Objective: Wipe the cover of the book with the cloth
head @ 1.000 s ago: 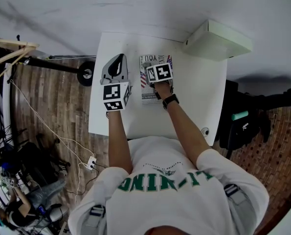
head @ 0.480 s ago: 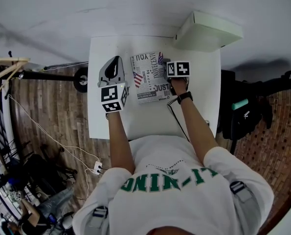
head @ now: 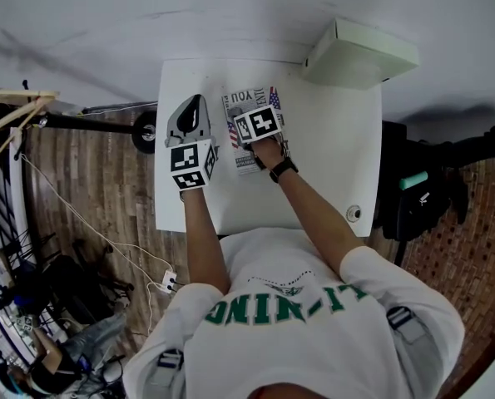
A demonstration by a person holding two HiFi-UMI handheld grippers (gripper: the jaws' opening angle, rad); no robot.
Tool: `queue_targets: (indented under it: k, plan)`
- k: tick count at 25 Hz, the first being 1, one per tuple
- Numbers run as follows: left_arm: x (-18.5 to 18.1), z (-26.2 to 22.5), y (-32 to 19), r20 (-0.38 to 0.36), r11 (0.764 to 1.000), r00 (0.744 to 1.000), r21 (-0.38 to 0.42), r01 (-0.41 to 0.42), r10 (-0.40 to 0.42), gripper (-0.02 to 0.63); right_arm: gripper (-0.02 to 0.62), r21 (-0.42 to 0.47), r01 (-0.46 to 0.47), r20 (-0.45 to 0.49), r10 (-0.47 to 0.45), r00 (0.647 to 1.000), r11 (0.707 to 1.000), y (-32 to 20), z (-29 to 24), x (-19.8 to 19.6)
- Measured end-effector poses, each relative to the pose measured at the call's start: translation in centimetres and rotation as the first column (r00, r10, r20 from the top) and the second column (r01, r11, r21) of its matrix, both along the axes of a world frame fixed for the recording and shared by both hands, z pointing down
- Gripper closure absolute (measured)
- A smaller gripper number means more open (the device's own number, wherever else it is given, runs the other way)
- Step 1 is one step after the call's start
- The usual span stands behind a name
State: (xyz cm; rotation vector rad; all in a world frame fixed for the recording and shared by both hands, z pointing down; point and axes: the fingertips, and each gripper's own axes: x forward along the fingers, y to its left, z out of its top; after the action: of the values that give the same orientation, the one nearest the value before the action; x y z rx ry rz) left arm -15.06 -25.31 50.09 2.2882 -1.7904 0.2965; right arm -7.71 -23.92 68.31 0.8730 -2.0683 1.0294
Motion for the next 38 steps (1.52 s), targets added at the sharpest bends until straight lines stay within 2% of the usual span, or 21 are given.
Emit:
queue_targets:
  k: [3,6,8,12,17,22,25,27,30,32,35,38]
  plan:
    - [-0.4,-0.2,0.4,-0.001,1.000,1.000,-0.001,0.008,-0.008,0.601,0.561,-0.032,0.030,0.015,-0.030,0.999,0.999,1.3,1.5,-2.3]
    - [-0.6,-0.6,0.4,-0.004,1.000,1.000,0.008,0.013,-0.013,0.601,0.563,-0.030,0.040,0.031,-0.039,0.999,0.999,1.0,1.8,-2.0]
    - [-0.3,-0.6,0.4,-0.003,1.000,1.000,0.009,0.006,-0.006,0.601,0.563,-0.030,0.013,0.021,-0.012,1.000,0.999,0.4,1.8,-0.3]
    - [0.4,-0.2,0.5,-0.006,1.000,1.000,0.000,-0.013,0.013,0.601,0.565,-0.028,-0.102,0.002,0.102,0.995,0.994,-0.6,1.8,5.6]
    - [1.0,-0.4,0.6,-0.015,1.000,1.000,0.006,-0.025,0.026,0.601,0.565,-0.025,-0.256,-0.020,0.255,0.967,0.966,-1.6,1.4,12.8]
    - [0.9,-0.4,0.8,-0.012,1.000,1.000,0.007,-0.028,0.028,0.601,0.565,-0.018,-0.270,-0.034,0.269,0.963,0.963,-1.8,1.6,13.3]
    - [0.8,-0.8,1.3,-0.012,1.000,1.000,0.010,-0.023,0.023,0.601,0.565,-0.010,-0.264,-0.083,0.262,0.961,0.965,-2.0,1.6,13.8]
    - [0.3,-1.2,1.8,-0.013,1.000,1.000,0.015,-0.015,0.015,0.601,0.563,0.009,-0.239,-0.098,0.239,0.966,0.971,-1.9,1.3,12.7]
    - [-0.9,-1.5,2.5,-0.005,1.000,1.000,0.016,0.011,-0.011,0.601,0.563,0.017,-0.172,0.035,0.172,0.985,0.985,-0.9,0.1,7.2]
    - [-1.7,-1.6,2.9,0.003,0.999,0.999,0.015,0.031,-0.031,0.600,0.561,0.016,-0.088,0.084,0.086,0.993,0.996,0.4,-0.4,3.0]
    - [-2.4,-1.9,3.5,0.015,0.999,0.998,0.013,0.053,-0.053,0.600,0.561,0.016,0.054,0.059,-0.055,0.997,0.998,2.3,0.4,-1.5]
    - [-2.7,-2.1,3.9,0.025,0.998,0.998,0.013,0.060,-0.060,0.600,0.561,0.001,0.073,0.029,-0.073,0.997,0.997,3.1,1.7,-2.5]
